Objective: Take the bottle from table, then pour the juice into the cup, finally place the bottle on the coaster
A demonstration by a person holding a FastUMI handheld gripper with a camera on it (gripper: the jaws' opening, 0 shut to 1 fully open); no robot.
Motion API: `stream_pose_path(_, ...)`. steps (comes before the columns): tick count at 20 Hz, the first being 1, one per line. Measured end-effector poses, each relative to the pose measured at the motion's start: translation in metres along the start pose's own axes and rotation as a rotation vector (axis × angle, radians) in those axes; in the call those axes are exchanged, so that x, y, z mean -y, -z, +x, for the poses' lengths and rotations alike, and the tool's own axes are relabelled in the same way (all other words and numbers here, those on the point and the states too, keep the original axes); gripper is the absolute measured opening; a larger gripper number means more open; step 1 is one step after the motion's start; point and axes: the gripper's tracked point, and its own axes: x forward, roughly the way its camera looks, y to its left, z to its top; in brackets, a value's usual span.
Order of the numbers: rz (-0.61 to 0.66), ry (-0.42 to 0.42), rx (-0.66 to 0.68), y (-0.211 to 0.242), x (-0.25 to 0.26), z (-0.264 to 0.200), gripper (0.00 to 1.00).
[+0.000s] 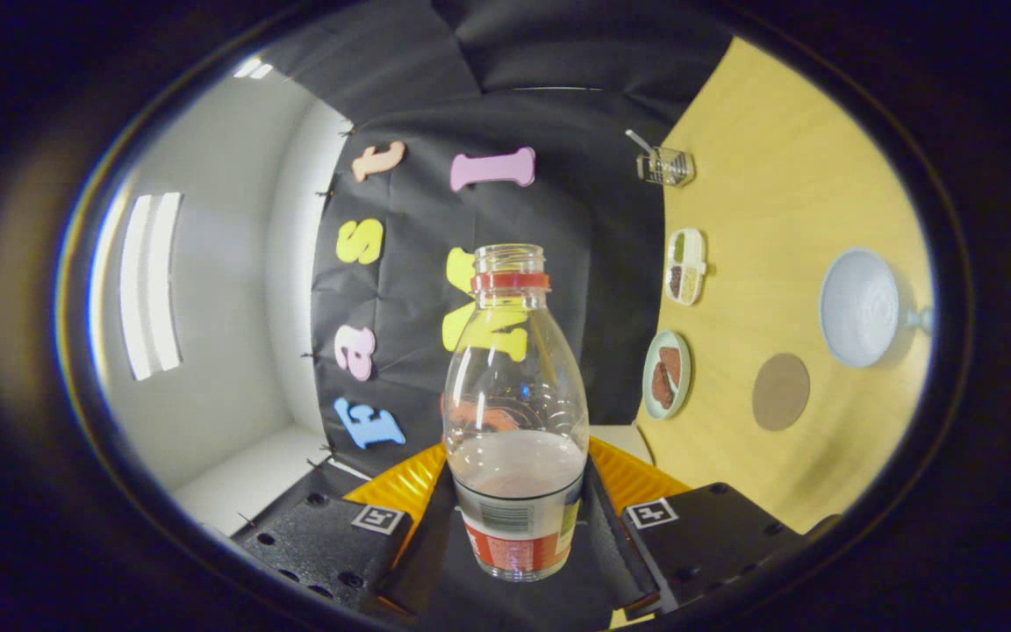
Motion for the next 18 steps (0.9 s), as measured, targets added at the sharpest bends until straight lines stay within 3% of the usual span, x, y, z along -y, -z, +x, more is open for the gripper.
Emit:
stream_pose_path(10,-0.766,0.067,-0.008,-0.008,-0.013,-0.010,0.77)
stream_pose_path(18,-1.121,0.119,0.063,-0.012,0.001,0.012,0.78)
